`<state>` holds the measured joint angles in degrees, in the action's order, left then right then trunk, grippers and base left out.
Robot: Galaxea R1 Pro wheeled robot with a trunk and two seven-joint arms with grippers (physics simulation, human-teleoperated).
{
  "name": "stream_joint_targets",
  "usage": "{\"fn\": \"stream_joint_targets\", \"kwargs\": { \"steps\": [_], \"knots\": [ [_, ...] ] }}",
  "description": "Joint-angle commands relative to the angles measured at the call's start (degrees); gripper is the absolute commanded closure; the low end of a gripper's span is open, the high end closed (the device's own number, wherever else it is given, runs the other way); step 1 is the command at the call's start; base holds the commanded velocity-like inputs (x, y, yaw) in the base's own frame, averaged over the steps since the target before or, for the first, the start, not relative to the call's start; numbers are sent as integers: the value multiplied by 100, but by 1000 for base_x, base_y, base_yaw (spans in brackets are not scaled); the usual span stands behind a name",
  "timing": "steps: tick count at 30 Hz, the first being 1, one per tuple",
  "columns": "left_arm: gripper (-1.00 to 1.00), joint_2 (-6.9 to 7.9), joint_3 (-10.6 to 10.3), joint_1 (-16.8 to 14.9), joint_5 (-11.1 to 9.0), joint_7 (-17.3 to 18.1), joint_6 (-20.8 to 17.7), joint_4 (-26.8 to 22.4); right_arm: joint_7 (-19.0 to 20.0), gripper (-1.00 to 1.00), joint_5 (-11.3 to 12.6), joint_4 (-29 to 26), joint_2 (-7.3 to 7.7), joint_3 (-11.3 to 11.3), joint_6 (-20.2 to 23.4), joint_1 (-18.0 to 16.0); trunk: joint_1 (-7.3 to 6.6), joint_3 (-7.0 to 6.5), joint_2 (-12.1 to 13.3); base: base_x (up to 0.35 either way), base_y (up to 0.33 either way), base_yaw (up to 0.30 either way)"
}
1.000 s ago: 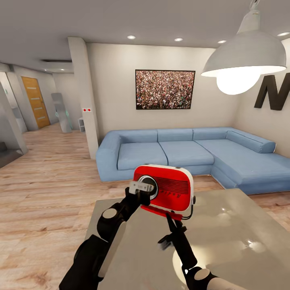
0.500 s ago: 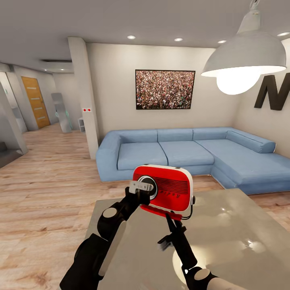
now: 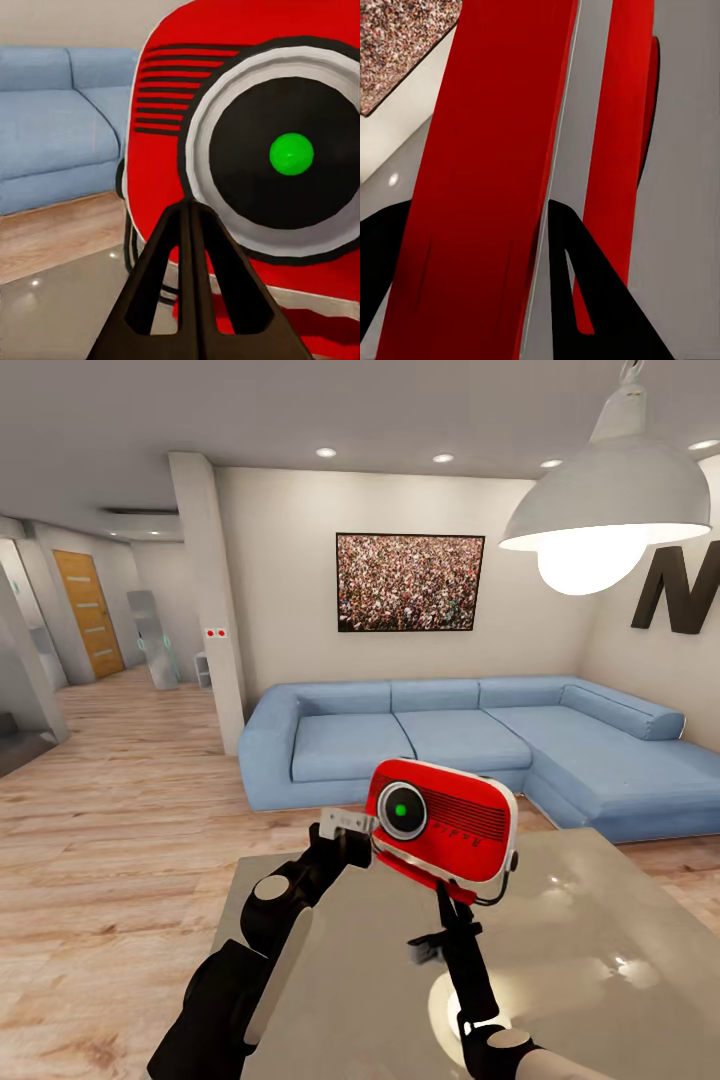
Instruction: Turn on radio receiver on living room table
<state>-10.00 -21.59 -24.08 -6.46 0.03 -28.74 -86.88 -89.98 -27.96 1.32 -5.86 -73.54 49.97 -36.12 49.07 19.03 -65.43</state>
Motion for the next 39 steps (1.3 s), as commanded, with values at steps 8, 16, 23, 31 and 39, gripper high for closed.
{"fn": "stream_joint_targets", "kwargs": {
  "steps": [8, 16, 23, 31, 39],
  "knots": [
    [100, 0, 12, 0, 19, -12, 8, 4, 303, 100, 117, 8, 25, -11, 2, 0, 0, 0, 0, 0, 0, 0],
    [100, 0, 523, 19, 72, -604, 2, 136, 863, 100, 249, -2, 32, 313, -65, 0, 0, 0, 0, 0, 0, 0],
    [100, 0, 2273, 34, 64, -1335, 9, 1058, 1460, 100, 543, -33, 87, 837, -1902, -11, 0, 0, 0, 0, 0, 0],
    [100, 409, 3144, 35, 23, -1338, 565, 2144, 2380, 100, 1677, -219, 186, 889, -4340, -384, 0, 0, 0, 0, 0, 0],
    [100, 575, 3414, 43, 29, -1333, 810, 2597, 4329, 100, 3570, -1597, 598, 1055, -5305, -689, 0, 0, 0, 0, 0, 0]
  ]
}}
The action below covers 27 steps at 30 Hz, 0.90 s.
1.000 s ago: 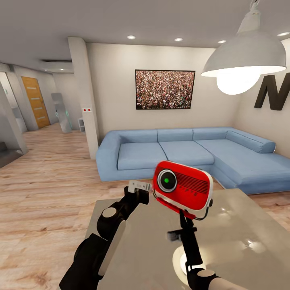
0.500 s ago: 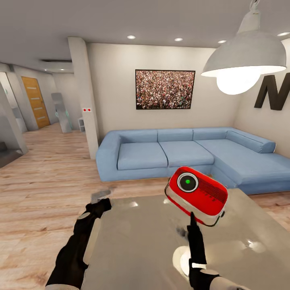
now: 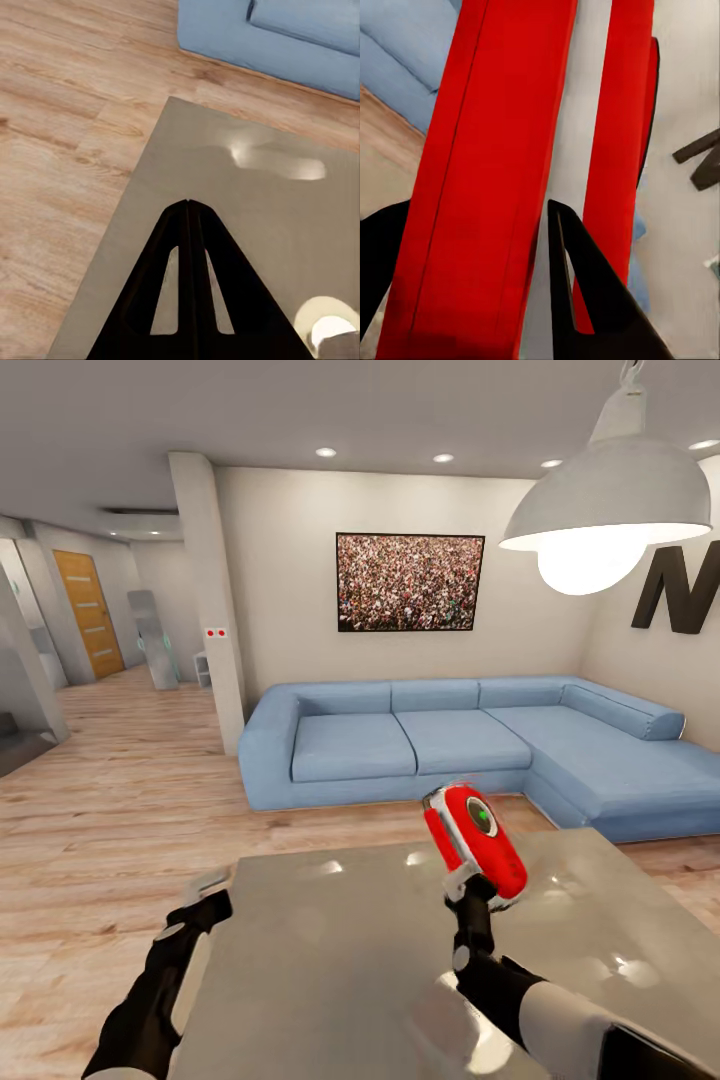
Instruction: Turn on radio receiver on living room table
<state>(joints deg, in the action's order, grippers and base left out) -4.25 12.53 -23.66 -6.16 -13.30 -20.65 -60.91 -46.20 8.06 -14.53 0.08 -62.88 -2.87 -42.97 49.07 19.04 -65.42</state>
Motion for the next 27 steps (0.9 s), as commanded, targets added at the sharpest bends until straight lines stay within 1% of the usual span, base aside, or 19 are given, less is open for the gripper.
{"fn": "stream_joint_targets", "kwargs": {
  "steps": [1, 2, 3, 4, 6, 8, 9, 10, 11, 12, 14, 16, 18, 19, 20, 23, 25, 26, 27],
  "knots": [
    [100, 8, 26, 1, -1, 4, 13, 8, 261, 100, 204, -242, 81, 158, -49, -9, -1, -1, -1, 0, 0, 0],
    [100, 12, 42, 3, 0, 10, 24, 16, 603, 100, 385, -445, 149, 387, -64, -13, -1, -1, -1, 0, 0, 0],
    [100, 15, 52, 6, 0, 14, 31, 27, 975, 100, 504, -607, 205, 667, -74, -15, -1, -1, -1, 0, 0, 0],
    [100, 16, 55, 7, 0, 15, 34, 37, 1173, 100, 546, -673, 227, 822, -77, -15, -1, -1, -1, 0, 0, 0],
    [100, 19, 65, 13, 0, 18, 44, 120, 1977, 100, 644, -856, 284, 1496, -78, -19, -1, -1, -1, 0, 0, 0],
    [100, 13, 65, 17, -5, 20, 49, 190, 2686, 100, 676, -1009, 314, 2138, -61, -19, -1, -1, -1, 0, 0, 0],
    [100, 9, 65, 17, -5, 20, 50, 201, 2831, 100, 678, -1051, 320, 2275, -54, -19, -1, -1, -1, 0, 0, 0],
    [100, -1, 65, 18, -6, 20, 51, 226, 3072, 100, 682, -1131, 331, 2502, -41, -19, -1, -1, -1, 0, 0, 0],
    [100, -12, 65, 19, -7, 20, 51, 262, 3237, 100, 684, -1204, 337, 2657, -25, -19, -1, -1, -1, 0, 0, 0],
    [100, -23, 62, 19, -7, 20, 52, 304, 3344, 100, 688, -1257, 339, 2755, -11, -19, -1, -1, -1, 0, 0, 0],
    [100, -36, 55, 19, -8, 24, 53, 364, 3462, 100, 717, -1334, 342, 2858, 139, -19, -1, -1, -1, 0, 0, 0],
    [100, -47, 51, 19, -8, 33, 53, 405, 3508, 100, 741, -1390, 342, 2902, 423, -19, -1, -1, -1, 0, 0, 0],
    [100, -58, 45, 19, -8, 111, 52, 498, 3584, 100, 760, -1529, 343, 2939, 908, -19, -1, -1, -1, 0, 0, 0],
    [100, -61, 43, 19, -8, 177, 56, 555, 3688, 100, 772, -1620, 343, 2949, 1126, -19, -1, -1, -1, 0, 0, 0],
    [100, -62, 42, 19, -8, 214, 57, 583, 3765, 100, 780, -1663, 343, 2952, 1220, -19, -1, -1, -1, 0, 0, 0],
    [100, -64, 40, 19, -8, 403, 60, 687, 4524, 100, 794, -1802, 361, 3001, 1659, -19, -1, -1, -1, 0, 0, 0],
    [100, -61, 39, 19, -8, 457, 61, 715, 5031, 100, 791, -1835, 389, 3120, 1973, -19, -1, -1, -1, 0, 0, 0],
    [100, -60, 39, 19, -6, 465, 61, 722, 5117, 100, 788, -1840, 394, 3163, 2068, -19, -1, -1, -1, 0, 0, 0],
    [100, -60, 39, 19, -4, 476, 59, 737, 5245, 100, 782, -1851, 401, 3251, 2274, -19, -1, -1, -1, 0, 0, 0]
  ]
}}
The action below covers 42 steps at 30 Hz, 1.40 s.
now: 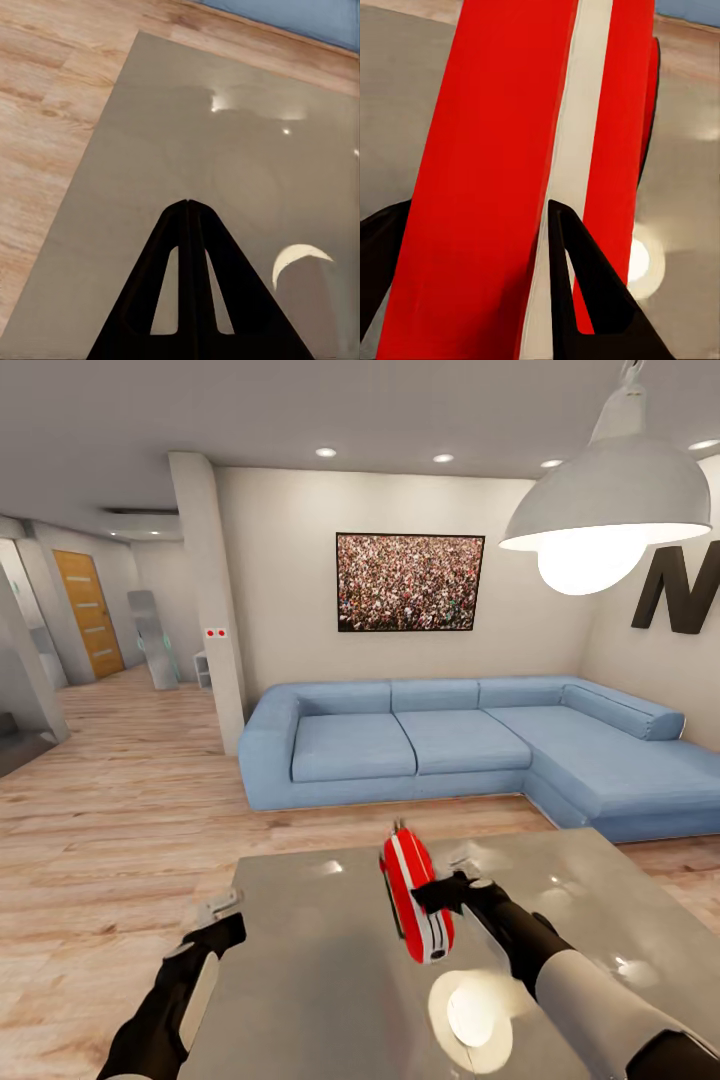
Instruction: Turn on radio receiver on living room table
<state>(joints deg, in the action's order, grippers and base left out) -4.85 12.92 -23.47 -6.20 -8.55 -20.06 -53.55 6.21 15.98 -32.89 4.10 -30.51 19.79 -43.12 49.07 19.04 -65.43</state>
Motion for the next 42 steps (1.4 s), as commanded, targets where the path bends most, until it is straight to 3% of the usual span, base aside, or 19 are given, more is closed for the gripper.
{"fn": "stream_joint_targets", "kwargs": {
  "steps": [1, 5, 9, 21, 24, 27, 30, 36, 42],
  "knots": [
    [100, 0, 0, 0, 5, 4, -2, 34, 86, 100, -24, -26, 4, 89, 212, -3, 0, -1, 0, 0, 0, 0],
    [100, 17, 0, 0, 26, 10, -3, 304, 228, 100, -54, -48, 36, 211, 763, -3, 0, -1, 0, 0, 0, 0],
    [100, 37, 1, 0, 30, 11, 1, 484, 258, 100, -54, -44, 59, 225, 1044, -3, 0, -1, 0, 0, 0, 0],
    [100, 16, 7, 6, 18, 59, -3, 649, 225, 100, -2, 132, 88, 213, 1178, 34, 0, -1, 0, 0, 0, 0],
    [100, 7, -42, 7, 15, 376, -11, 759, 243, 100, 6, 409, 89, 212, 1146, 44, 0, -1, 0, 0, 0, 0],
    [100, 23, -108, 8, 26, 1049, -28, 881, 272, 100, 20, 767, 79, 212, 1125, 48, 0, -1, 0, 0, 0, 0],
    [100, 26, -124, 8, 36, 1405, -48, 926, 280, 100, 30, 990, 77, 212, 1124, 49, 0, -1, 0, 0, 0, 0],
    [100, 59, -122, 6, 49, 1546, -46, 949, 340, 100, 42, 1275, 76, 212, 1124, 49, 0, -1, 0, 0, 0, 0],
    [100, 92, -96, 3, 57, 1539, -50, 951, 1149, 100, 10, 1440, 84, 212, 1102, 49, 0, -1, 0, 0, 0, 0]
  ]
}}
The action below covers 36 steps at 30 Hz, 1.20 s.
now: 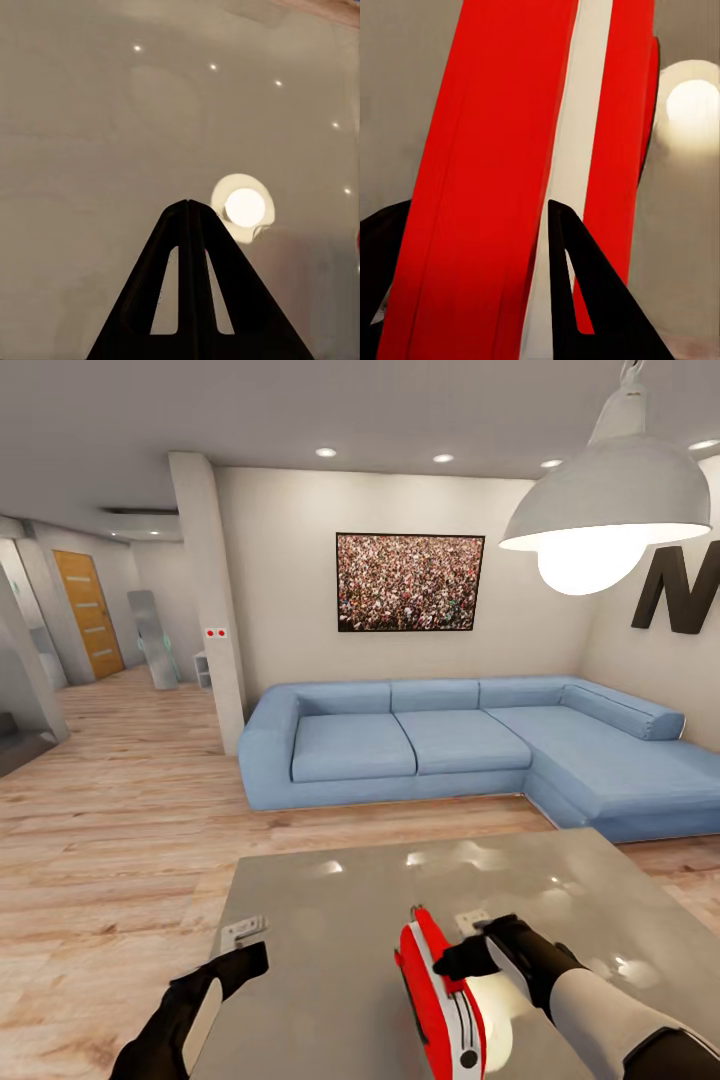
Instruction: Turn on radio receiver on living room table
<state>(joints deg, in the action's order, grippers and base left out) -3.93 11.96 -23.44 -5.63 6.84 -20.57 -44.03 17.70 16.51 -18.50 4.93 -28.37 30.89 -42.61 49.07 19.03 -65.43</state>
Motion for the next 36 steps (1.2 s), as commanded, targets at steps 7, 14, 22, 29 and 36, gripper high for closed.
{"fn": "stream_joint_targets", "kwargs": {
  "steps": [7, 14, 22, 29, 36],
  "knots": [
    [100, 71, -16, 5, 35, -4, 15, 5, 332, 100, -54, 54, 19, -3, -400, -2, 0, 0, 0, 0, 0, 0],
    [100, 64, -17, 5, 600, 15, 32, 20, 364, 100, -44, 330, 17, -9, -1094, -2, 0, 0, 0, 0, 0, 0],
    [100, 66, -1, 3, 690, 11, 43, 18, 358, 100, -43, 371, 3, -11, -1168, -2, 0, 0, 0, 0, 0, 0],
    [100, 45, -2, 3, 695, 5, 44, 14, 361, 100, -40, 413, 0, -11, -1169, -2, 44, 36, -80, 0, 0, 0],
    [100, 24, -8, 4, 703, 2, 44, 12, 372, 100, -28, 417, -1, -9, -1150, -2, 198, 161, -361, 0, 0, 0]
  ]
}}
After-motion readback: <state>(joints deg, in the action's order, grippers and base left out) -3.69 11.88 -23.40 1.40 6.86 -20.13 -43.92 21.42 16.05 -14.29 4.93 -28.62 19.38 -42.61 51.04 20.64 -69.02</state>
